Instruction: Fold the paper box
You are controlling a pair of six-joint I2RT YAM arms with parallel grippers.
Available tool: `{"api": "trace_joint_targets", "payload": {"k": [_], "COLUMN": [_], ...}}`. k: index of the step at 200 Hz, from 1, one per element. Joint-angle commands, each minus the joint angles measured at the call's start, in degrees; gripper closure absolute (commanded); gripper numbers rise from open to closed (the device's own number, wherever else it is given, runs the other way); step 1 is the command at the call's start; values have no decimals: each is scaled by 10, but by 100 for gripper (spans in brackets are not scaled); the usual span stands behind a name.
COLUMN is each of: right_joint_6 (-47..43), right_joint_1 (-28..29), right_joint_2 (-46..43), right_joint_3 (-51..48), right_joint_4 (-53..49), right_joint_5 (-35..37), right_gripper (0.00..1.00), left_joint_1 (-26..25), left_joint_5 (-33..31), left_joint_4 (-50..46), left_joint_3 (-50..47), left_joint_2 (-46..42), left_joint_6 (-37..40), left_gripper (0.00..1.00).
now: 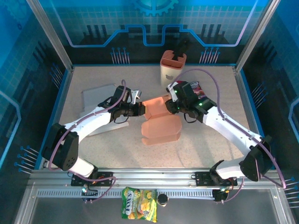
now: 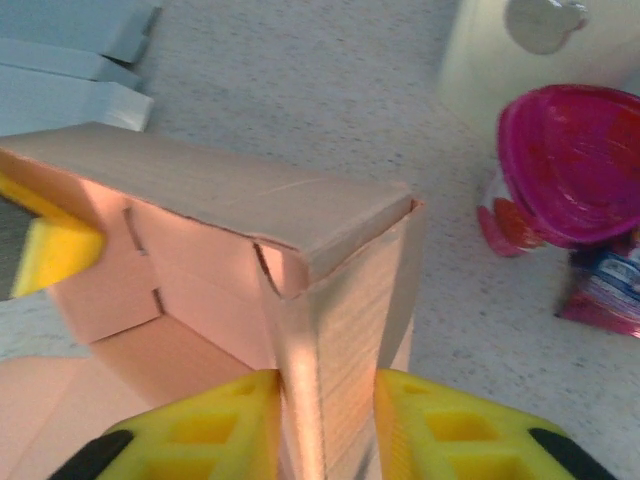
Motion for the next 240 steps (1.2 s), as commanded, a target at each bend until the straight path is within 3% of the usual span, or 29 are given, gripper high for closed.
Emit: {"api": "trace_joint_targets", "payload": {"k": [1, 56, 128, 165, 209, 225, 240], "right_joint_6": [12, 106, 117, 150, 177, 159, 148], "right_joint_1": [31, 90, 98, 101, 106, 104, 102], "right_joint_2": [34, 133, 172, 196, 211, 204, 193], "right_joint_3": [35, 129, 166, 182, 196, 189, 178], "right_joint_4": [-40, -171, -198, -230, -260, -240, -222], "right_joint_5": [142, 358, 388, 427, 449, 414, 388], "right_gripper": [75, 94, 90, 100, 100, 81, 77], "left_joint_1": [3, 1, 0, -1, -2, -3, -3], "left_joint_5": [7, 5, 1, -3, -6, -8, -10], "left_joint_4": [-4, -2, -6, -7, -7, -8, -7], "left_joint_3": [15, 9, 7, 6, 7, 7, 6], "left_joint_2": [-21, -26, -27, -24, -22, -20, -19], "left_joint_6": [11, 6, 8, 5, 2, 3, 3], "left_gripper": [100, 100, 100, 100, 100, 100, 100]}}
